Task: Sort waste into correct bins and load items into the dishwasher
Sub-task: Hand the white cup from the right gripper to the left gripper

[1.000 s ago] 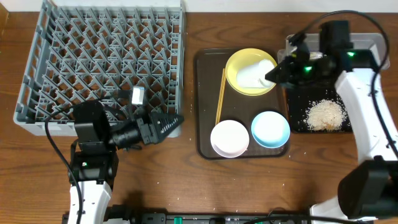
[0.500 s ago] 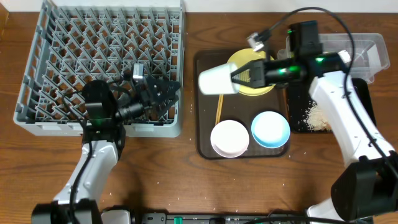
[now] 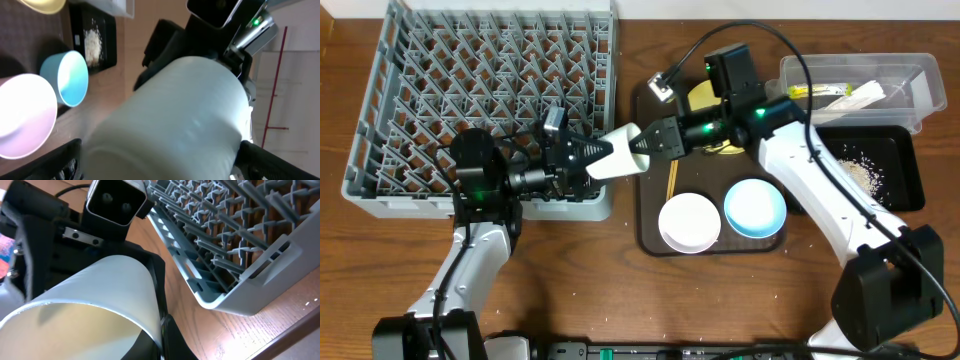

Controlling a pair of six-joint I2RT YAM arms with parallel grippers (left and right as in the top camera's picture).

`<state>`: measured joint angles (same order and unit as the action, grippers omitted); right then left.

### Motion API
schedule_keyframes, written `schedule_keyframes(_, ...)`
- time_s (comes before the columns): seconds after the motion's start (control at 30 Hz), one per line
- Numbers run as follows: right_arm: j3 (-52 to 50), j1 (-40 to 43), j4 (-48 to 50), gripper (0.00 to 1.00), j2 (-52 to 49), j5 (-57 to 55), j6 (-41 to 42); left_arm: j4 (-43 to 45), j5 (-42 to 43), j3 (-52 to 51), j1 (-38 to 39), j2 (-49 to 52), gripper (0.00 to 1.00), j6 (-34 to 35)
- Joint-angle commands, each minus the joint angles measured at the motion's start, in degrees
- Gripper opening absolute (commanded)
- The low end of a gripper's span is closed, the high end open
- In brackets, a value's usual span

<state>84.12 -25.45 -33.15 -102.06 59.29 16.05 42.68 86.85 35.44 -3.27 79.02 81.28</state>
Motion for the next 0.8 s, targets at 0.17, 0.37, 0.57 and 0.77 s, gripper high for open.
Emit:
schedule_keyframes(0.17, -0.31, -1.79, 0.59, 0.01, -2.25, -0.35, 1.73, 0.31, 3.15, 0.59, 0.09, -0.26, 0.93, 0.94)
schedule_keyframes(0.37, -0.35, -3.34, 0.63, 0.01, -4.20, -0.87, 1.62, 0.31, 3.10, 0.59, 0.09, -0.26, 0.93, 0.94)
schedule_keyframes(0.57, -0.50, -4.59, -0.04, 0.01, -6.58, -0.66, 1.01, 0.31, 2.67, 0.59, 0.07, -0.26, 0.84, 0.92)
schedule_keyframes(0.77, -0.57, -4.42, -3.28, 0.01, -6.60, -0.35, -1.49, 0.31, 0.39, 0.59, 0.07, -0.26, 0.83, 0.94)
